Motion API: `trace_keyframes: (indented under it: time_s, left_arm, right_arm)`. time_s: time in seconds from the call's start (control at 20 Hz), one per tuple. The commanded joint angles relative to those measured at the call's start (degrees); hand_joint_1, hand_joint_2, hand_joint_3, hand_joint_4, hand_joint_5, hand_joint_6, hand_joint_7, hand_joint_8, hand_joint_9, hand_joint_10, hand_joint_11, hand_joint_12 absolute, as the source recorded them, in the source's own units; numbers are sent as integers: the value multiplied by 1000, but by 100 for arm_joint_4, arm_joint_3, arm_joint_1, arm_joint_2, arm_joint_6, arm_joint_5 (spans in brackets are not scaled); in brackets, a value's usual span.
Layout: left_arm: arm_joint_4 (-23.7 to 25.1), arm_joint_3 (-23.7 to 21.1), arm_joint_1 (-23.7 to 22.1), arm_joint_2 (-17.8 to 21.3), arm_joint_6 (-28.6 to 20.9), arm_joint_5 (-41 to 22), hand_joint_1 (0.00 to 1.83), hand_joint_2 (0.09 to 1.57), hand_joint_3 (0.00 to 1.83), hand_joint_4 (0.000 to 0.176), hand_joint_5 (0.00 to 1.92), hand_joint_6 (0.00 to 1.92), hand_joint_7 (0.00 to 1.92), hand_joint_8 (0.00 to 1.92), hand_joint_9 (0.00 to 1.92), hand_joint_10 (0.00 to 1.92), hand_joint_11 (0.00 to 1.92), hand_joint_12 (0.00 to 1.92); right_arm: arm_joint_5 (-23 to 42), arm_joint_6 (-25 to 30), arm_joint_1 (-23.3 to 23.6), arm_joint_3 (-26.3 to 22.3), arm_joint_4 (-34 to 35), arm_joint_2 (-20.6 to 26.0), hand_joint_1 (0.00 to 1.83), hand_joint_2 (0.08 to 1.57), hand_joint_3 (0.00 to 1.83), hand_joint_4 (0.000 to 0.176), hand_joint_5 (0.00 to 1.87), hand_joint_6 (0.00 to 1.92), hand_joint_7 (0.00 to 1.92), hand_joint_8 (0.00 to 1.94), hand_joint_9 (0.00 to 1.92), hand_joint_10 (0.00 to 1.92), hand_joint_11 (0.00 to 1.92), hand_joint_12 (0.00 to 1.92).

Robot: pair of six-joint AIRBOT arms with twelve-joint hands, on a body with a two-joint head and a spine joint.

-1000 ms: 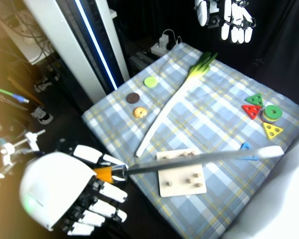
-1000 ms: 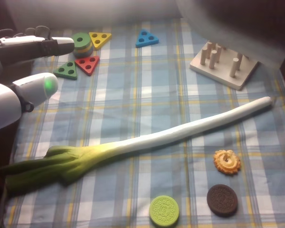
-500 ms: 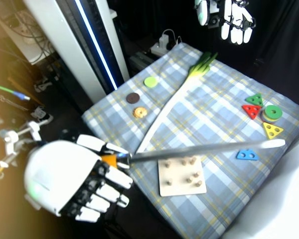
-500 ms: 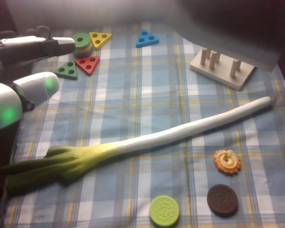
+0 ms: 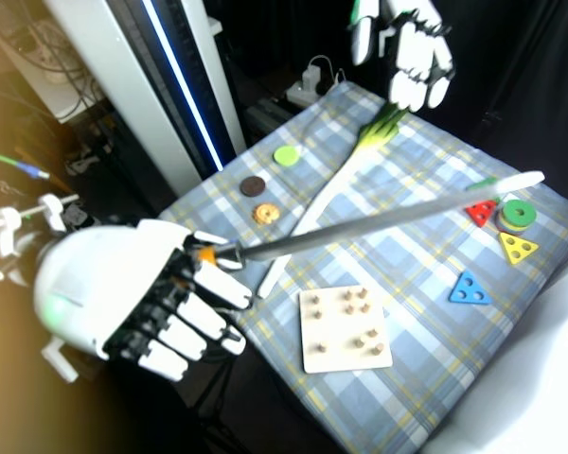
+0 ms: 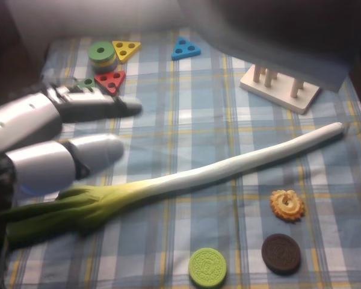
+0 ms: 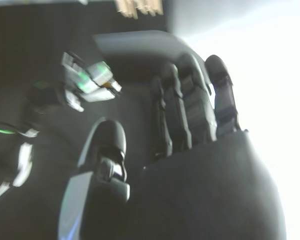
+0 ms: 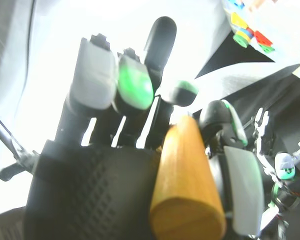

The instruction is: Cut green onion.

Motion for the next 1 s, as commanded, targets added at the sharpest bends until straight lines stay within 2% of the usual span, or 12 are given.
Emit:
trace_keyframes:
  time_s: [0.0,0.05,0.1,0.15,0.2,0.3,0.35,0.5,0.65,0.95]
  left_arm:
    - [56,20,-112,-52,-33,-281,10,1512,0,0,420,0,460,0,384,0,3,717]
    - [208,52,-224,-143,-31,-11,1,1488,0,0,373,2,401,4,331,2,0,587]
    - [270,72,-305,-212,61,191,0,1434,0,0,231,4,243,10,193,4,0,270]
    - [289,66,-464,-347,514,547,0,1388,0,0,102,0,98,1,67,0,0,53]
    - [289,48,-557,-428,858,741,0,1373,0,0,29,0,19,0,13,0,0,10]
    - [288,21,-760,-669,1651,1222,0,1350,0,0,1,0,0,0,0,0,0,0]
    - [289,20,-776,-743,1786,1333,0,1356,0,0,0,0,0,0,0,0,0,0]
    - [291,59,-782,-820,1812,1536,0,1352,0,0,0,0,0,0,0,0,0,0]
    - [291,92,-793,-877,1812,1668,0,1360,0,0,0,0,0,0,0,0,0,0]
    - [293,94,-793,-950,1812,1820,0,1344,0,0,0,0,0,0,0,0,0,0]
  right_arm:
    - [892,67,106,-6,142,57,62,1542,6,161,958,1921,1201,1941,1325,1921,1346,1921]
    - [930,67,105,-37,102,65,56,1537,2,156,966,1921,1210,1941,1340,1921,1354,1921]
    - [948,67,105,-55,79,82,86,1532,0,151,1012,1921,1250,1941,1376,1921,1369,1921]
    - [977,67,105,-88,40,105,90,1531,0,146,1034,1921,1265,1941,1387,1921,1379,1921]
    - [988,67,105,-107,12,121,87,1529,0,143,1051,1921,1280,1941,1393,1921,1388,1921]
    - [1038,67,105,-176,-105,164,112,1540,1,132,1066,1921,1313,1941,1438,1921,1443,1921]
    - [1061,67,105,-200,-166,170,120,1529,0,130,1092,1921,1327,1941,1441,1921,1437,1921]
    - [1100,67,130,-252,-315,183,144,1510,0,127,1099,1921,1345,1941,1457,1921,1464,1921]
    - [1114,67,259,-276,-513,183,72,1503,0,123,1054,1921,1322,1941,1442,1921,1452,1921]
    - [1082,67,312,-367,-852,181,168,1529,0,99,1026,1921,1320,1941,1426,1921,1434,1921]
